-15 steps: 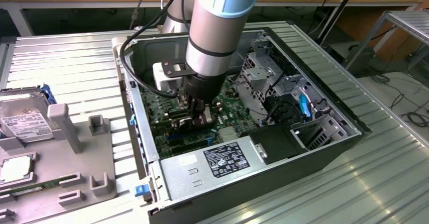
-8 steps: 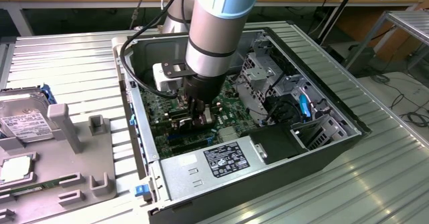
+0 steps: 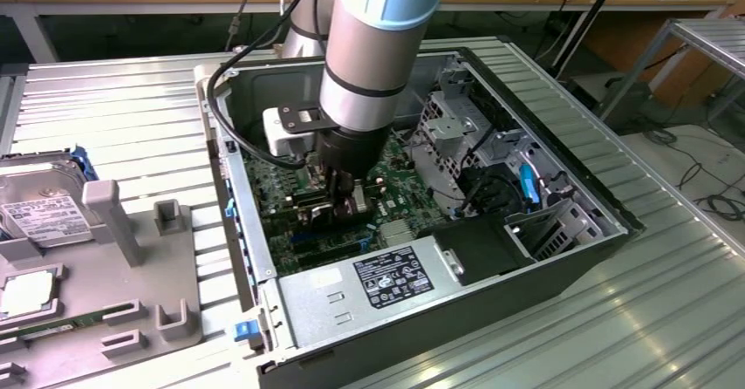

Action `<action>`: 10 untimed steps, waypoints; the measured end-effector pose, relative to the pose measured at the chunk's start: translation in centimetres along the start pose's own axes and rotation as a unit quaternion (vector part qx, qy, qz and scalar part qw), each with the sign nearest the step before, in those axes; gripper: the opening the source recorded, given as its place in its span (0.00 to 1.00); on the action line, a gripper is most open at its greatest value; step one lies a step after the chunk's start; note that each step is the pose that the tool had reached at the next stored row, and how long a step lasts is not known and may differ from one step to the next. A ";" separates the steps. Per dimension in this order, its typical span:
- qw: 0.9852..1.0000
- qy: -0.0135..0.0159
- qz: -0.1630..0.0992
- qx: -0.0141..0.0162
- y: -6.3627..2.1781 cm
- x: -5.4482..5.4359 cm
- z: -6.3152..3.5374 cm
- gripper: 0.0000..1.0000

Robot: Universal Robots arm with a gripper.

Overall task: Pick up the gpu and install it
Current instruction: 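Insert the gpu into the slot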

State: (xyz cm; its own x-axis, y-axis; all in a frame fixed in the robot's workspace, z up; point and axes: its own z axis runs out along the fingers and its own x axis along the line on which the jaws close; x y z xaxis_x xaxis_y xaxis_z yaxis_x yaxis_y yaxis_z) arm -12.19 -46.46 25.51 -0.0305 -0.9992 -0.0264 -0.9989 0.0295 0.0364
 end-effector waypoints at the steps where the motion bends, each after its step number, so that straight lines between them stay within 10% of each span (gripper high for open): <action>1: 1.000 0.000 0.000 0.000 0.00 0.0 0.00 0.27; 10: 1.000 0.000 0.000 0.000 0.34 -0.1 0.03 0.27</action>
State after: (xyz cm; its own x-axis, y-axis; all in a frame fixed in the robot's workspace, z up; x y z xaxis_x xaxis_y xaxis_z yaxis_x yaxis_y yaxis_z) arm -12.53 -46.38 25.49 -0.0303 -0.9992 -0.0263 -0.9989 0.0293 0.0364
